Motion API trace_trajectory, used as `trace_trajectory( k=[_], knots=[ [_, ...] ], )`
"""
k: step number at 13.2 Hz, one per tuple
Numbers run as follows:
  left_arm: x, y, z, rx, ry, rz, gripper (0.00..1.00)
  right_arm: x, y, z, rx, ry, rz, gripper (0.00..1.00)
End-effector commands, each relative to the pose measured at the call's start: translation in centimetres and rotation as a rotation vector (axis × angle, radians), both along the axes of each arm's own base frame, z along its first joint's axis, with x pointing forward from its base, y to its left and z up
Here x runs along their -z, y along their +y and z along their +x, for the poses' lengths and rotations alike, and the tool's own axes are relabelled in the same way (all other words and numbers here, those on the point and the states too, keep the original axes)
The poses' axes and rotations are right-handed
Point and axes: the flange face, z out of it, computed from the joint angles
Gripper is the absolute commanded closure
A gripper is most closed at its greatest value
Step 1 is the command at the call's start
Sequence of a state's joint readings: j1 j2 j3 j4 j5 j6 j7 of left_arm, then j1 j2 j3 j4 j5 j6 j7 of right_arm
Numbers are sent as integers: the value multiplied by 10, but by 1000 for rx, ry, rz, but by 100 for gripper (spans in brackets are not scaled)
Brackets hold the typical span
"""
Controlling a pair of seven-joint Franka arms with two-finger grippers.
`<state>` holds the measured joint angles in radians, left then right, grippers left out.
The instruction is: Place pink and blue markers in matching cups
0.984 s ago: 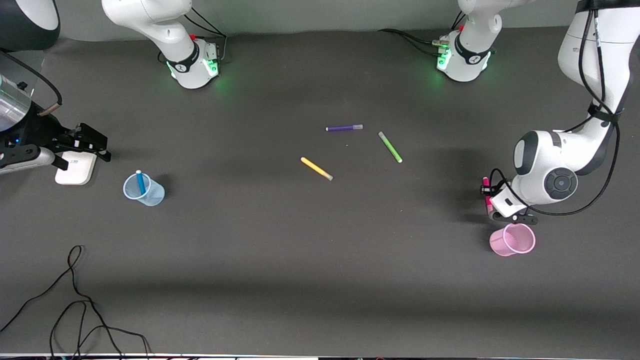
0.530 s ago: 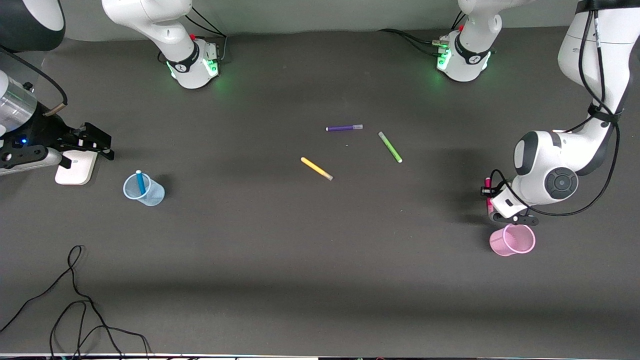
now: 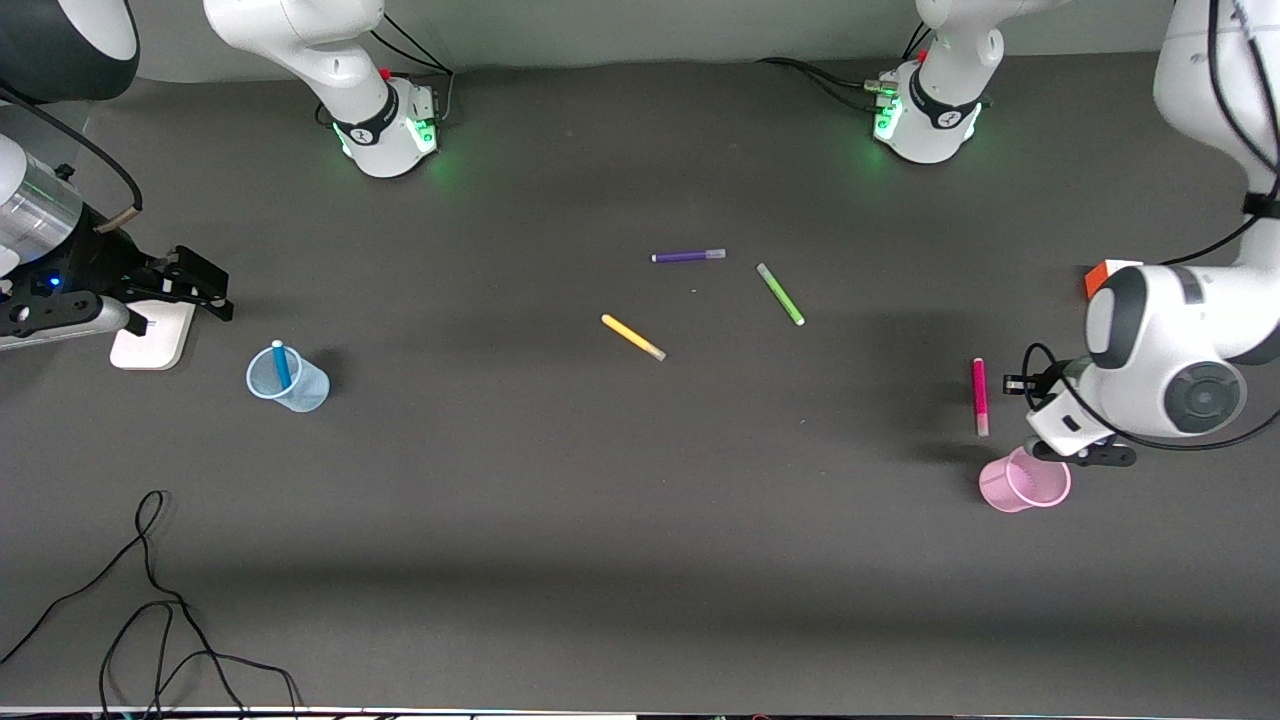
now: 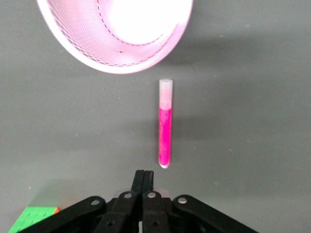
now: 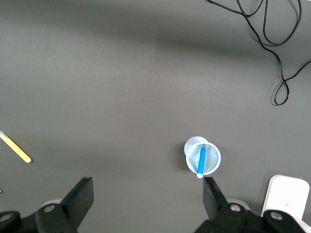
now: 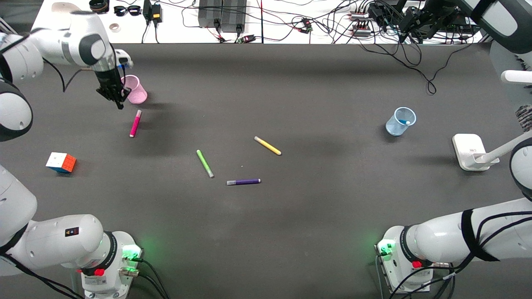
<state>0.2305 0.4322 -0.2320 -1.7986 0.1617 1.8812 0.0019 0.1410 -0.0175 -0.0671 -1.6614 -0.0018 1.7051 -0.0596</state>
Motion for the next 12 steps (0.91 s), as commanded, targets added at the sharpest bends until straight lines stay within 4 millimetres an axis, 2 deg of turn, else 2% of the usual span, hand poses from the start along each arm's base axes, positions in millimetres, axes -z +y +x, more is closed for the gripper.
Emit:
trace_trajectory(
  k=[1,2,3,4,7,9,10,12],
  knots=[
    [14,-10,4,-18,10,-25,65,-4,5,3,31,6,-13,0],
    [35,-10,7,-22,-1,-42,46,-2,4,3,36,10,-7,0],
    [51,-14,9,-21,-10,-53,19,0,4,4,41,13,-4,0],
    [62,-13,9,-21,-16,-59,15,0,4,4,43,13,-3,0],
    [81,-12,1,-9,-27,-70,20,5,4,7,43,21,-4,0],
    [88,-8,-3,-9,-41,-74,29,8,3,9,46,24,-3,0],
    [95,-9,-7,3,-50,-82,34,10,3,9,46,27,-3,0],
    [100,-9,-10,9,-63,-86,52,17,4,13,44,36,-5,0]
  ],
)
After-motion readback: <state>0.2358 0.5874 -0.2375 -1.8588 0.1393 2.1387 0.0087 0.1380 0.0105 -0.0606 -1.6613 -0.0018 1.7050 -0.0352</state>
